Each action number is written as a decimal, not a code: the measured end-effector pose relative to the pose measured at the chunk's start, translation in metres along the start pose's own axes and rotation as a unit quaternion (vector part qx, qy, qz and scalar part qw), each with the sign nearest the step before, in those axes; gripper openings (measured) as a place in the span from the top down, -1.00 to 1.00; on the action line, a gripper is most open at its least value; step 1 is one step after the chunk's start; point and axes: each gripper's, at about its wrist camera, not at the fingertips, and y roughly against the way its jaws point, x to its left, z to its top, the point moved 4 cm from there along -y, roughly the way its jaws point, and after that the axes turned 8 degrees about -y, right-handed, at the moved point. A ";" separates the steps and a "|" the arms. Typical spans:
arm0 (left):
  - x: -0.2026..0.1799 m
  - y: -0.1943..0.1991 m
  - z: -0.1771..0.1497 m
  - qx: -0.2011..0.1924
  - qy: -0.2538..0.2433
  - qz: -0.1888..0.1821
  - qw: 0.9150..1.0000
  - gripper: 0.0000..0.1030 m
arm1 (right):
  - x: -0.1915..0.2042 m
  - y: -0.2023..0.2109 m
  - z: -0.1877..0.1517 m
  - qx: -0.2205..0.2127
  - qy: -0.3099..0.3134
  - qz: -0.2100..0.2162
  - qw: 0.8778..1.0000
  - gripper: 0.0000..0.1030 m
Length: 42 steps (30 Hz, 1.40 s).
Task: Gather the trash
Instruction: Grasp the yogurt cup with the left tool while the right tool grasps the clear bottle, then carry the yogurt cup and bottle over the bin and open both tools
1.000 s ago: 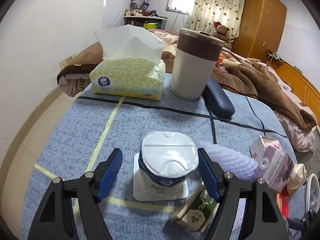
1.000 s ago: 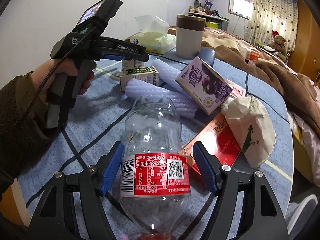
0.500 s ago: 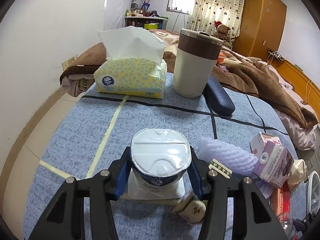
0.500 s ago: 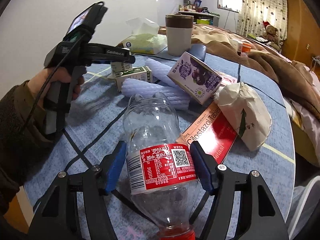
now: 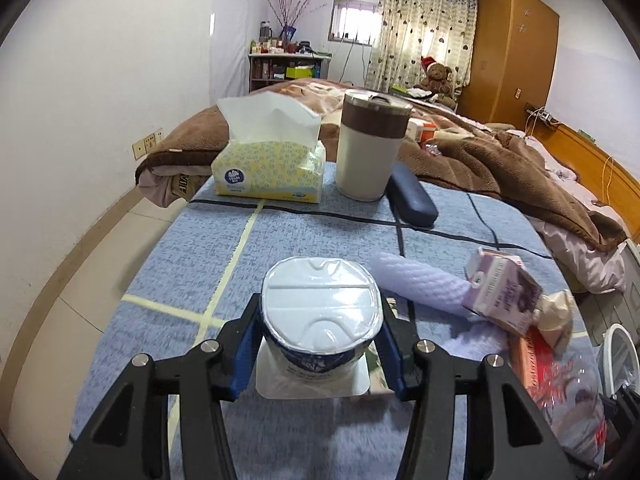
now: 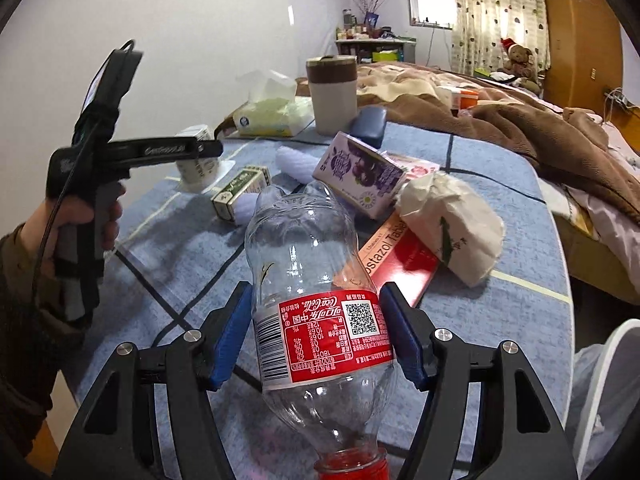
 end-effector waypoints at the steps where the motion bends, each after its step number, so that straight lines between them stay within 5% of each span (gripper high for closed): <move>1: -0.001 0.006 -0.001 -0.005 0.001 0.002 1.000 -0.05 | -0.001 0.003 0.000 -0.004 -0.003 -0.001 1.000 -0.29; 11: -0.024 0.057 -0.012 -0.031 -0.009 -0.010 0.999 -0.05 | -0.018 0.027 -0.004 -0.030 -0.032 -0.007 0.999 -0.29; 25: -0.118 0.101 -0.023 -0.053 -0.074 -0.076 0.993 -0.05 | -0.068 0.068 -0.013 -0.069 -0.088 -0.061 0.992 -0.29; 42: -0.251 0.125 -0.029 -0.067 -0.153 -0.181 0.969 -0.05 | -0.145 0.122 -0.031 -0.112 -0.166 -0.159 0.967 -0.29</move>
